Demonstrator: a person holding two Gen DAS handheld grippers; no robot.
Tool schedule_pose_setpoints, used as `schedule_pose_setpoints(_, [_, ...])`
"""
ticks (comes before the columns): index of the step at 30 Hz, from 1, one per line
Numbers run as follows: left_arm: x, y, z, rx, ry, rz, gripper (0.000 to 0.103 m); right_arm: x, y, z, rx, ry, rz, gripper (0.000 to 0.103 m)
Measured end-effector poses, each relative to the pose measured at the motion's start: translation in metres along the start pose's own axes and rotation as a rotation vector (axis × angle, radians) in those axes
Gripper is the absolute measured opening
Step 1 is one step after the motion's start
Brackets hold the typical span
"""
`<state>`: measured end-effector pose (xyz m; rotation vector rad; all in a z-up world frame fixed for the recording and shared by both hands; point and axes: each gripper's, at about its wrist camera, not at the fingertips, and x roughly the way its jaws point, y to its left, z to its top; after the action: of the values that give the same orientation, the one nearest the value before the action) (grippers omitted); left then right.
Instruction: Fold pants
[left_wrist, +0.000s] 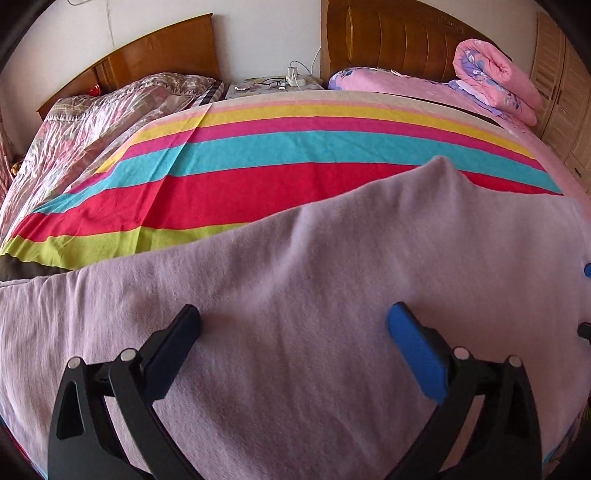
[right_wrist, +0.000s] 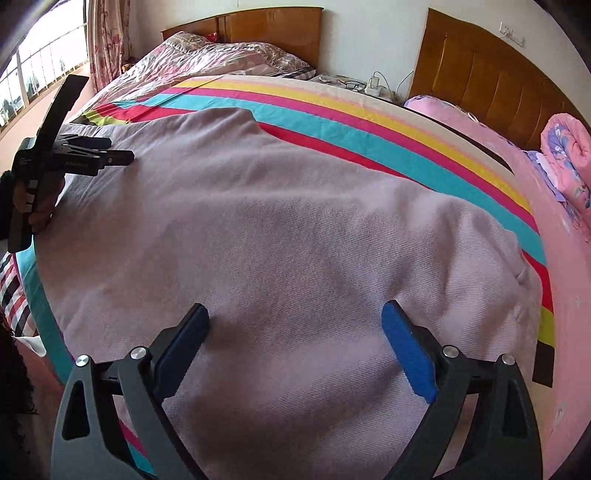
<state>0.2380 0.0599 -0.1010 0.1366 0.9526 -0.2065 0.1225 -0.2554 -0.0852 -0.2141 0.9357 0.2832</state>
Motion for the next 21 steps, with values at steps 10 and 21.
schedule_pose_setpoints(10, [0.001,-0.001,-0.001,-0.019,-0.015,0.009,0.102,-0.015,-0.004,-0.012,0.082,-0.082,0.090,0.092])
schedule_pose_setpoints(21, [-0.033,-0.023,0.019,0.010,-0.091,0.009,0.102,0.021,-0.006,0.110,0.088,-0.099,0.127,0.092])
